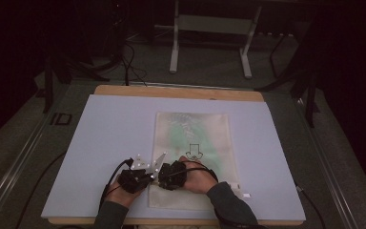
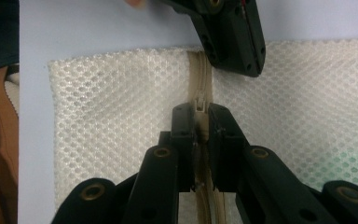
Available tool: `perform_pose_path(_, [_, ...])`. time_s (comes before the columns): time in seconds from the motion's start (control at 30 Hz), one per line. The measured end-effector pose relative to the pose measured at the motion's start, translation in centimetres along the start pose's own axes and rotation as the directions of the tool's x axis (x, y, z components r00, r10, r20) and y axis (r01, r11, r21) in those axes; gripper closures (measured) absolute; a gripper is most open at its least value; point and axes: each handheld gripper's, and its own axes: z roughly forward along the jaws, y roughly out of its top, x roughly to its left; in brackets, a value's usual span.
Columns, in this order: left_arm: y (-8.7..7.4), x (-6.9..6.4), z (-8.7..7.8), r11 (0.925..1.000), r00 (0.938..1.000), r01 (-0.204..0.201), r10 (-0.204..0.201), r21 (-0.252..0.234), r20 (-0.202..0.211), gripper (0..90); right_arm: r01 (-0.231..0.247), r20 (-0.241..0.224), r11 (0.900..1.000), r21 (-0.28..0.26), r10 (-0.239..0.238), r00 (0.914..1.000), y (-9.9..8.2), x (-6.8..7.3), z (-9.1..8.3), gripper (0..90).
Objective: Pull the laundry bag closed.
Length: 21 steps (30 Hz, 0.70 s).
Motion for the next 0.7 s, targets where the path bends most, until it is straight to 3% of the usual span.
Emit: perform_pose_path(0.7, [0.01, -0.16, 0.00, 1.0000, 1.0000, 0.002, -0.002, 0.000, -0.007, 89.4, 0.025, 0.037, 0.9994, 0.024, -0.026, 0.9990, -1.02, 0.69, -0.58, 82.2])
